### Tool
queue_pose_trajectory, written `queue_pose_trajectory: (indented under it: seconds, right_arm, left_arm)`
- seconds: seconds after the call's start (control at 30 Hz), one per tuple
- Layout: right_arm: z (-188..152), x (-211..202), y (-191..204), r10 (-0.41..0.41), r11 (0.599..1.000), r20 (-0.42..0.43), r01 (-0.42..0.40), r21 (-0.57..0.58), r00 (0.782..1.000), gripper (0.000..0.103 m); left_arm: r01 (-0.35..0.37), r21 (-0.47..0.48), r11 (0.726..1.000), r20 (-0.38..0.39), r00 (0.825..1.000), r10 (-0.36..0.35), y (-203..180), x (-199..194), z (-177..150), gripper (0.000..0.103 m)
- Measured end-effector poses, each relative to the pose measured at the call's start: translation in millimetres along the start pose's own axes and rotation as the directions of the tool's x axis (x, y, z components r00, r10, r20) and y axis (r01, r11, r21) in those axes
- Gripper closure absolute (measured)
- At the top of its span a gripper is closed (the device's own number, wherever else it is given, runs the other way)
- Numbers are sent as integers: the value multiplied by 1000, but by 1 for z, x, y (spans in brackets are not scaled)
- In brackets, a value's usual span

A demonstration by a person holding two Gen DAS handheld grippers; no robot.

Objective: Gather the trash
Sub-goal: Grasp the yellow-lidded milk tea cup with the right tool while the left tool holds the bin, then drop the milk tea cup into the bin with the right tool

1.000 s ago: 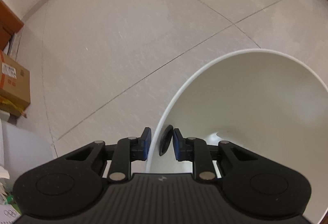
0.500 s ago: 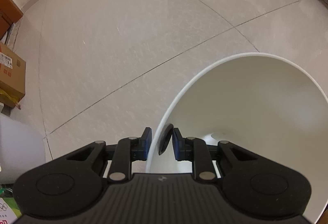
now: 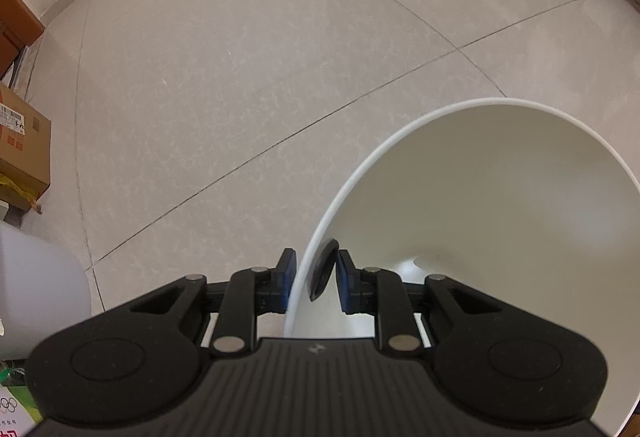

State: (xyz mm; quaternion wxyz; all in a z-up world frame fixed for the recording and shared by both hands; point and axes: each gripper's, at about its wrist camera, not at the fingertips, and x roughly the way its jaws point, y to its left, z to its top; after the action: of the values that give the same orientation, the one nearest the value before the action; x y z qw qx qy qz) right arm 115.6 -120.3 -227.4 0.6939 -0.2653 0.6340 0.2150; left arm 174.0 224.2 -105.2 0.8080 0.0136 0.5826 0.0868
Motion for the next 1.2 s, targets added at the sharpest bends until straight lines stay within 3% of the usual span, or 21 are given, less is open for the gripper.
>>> queue_pose_trajectory:
  seconds: [0.33,0.57,0.73,0.9,1.03,1.2]
  right_arm:
    - [78,-140,35,50,996,123,-41,-75,991,24]
    - [145,-211,75,108,987,240,-76,-140,965,24]
    - [187,-208,111,158,974,283,-103,-201,946,24]
    - [205,-177,130,180,968,240,-129,-213,954,24]
    - [198,-167,134,160,970,239,-107,-220,958,14]
    - [186,-174,122,131,978,280,-79,-192,951,13]
  left_arm:
    - [-8,6,1000,2,1000,8,-3,0,-2,83]
    - [-9,10,1000,6,1000,9,-3,0,-3,84]
    - [-9,0,1000,3,1000,9,-3,0,-3,84]
    - [-8,5,1000,5,1000,8,-3,-1,-2,83]
    - [-3,7,1000,1,1000,3,-2,0,-2,84]
    - [1,3,1000,-11,1000,-1,0,3,-1,84]
